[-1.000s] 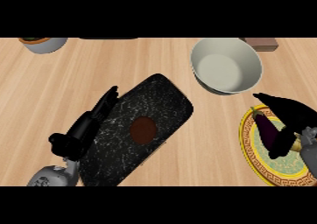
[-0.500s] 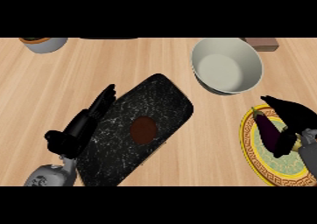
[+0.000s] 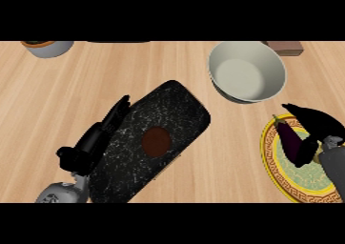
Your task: Pick the eggplant from the plate and place it in the bowl
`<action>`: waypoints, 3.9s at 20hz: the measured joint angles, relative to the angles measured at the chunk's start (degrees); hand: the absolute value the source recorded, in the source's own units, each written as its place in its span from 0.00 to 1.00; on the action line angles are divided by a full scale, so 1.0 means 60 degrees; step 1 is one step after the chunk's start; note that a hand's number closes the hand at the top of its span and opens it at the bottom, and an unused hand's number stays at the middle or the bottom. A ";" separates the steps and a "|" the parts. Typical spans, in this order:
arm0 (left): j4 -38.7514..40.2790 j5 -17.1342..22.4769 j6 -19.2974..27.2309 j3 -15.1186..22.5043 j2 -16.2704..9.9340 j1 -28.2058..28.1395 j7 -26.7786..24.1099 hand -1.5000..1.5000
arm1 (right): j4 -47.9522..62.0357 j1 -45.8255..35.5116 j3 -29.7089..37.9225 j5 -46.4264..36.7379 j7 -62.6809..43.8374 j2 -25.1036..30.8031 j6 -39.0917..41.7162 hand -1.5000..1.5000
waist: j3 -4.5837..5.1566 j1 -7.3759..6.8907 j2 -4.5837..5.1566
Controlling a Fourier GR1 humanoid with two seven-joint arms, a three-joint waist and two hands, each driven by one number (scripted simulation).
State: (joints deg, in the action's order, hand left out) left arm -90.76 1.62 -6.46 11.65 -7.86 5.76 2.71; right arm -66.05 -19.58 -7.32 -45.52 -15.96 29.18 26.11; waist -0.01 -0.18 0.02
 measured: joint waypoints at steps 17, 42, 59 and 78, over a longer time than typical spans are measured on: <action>-0.0079 -0.0201 -0.0367 -0.0468 0.0252 0.0119 0.0201 0.50 | 0.1086 -0.0498 0.0124 -0.1246 0.2042 -0.0839 -0.1742 1.00 | 0.0058 0.0020 -0.0048; -0.0166 -0.0252 -0.0487 -0.0585 0.0306 0.0129 0.0355 0.50 | -0.2985 -0.3139 -0.1099 -0.1892 -0.1364 -0.4790 -0.3871 1.00 | 0.0000 -0.0002 -0.0018; -0.0096 -0.0495 -0.0568 -0.0483 0.0567 0.0230 0.0367 0.50 | 0.2172 -0.5128 0.1199 -0.2901 0.0620 -0.3060 -0.6653 1.00 | 0.0001 -0.0163 0.0065; 0.0011 -0.0551 -0.0701 -0.0516 0.0658 0.0485 0.0319 0.50 | 0.6794 -0.6761 0.3909 -0.0311 0.3707 -0.2280 -0.6188 0.00 | -0.0013 -0.0332 0.0142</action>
State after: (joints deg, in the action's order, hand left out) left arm -90.69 -1.69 -10.67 8.55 -3.91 8.67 4.63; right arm -25.29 -60.15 16.13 -47.38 6.28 15.50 -11.02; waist -0.08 -2.18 0.87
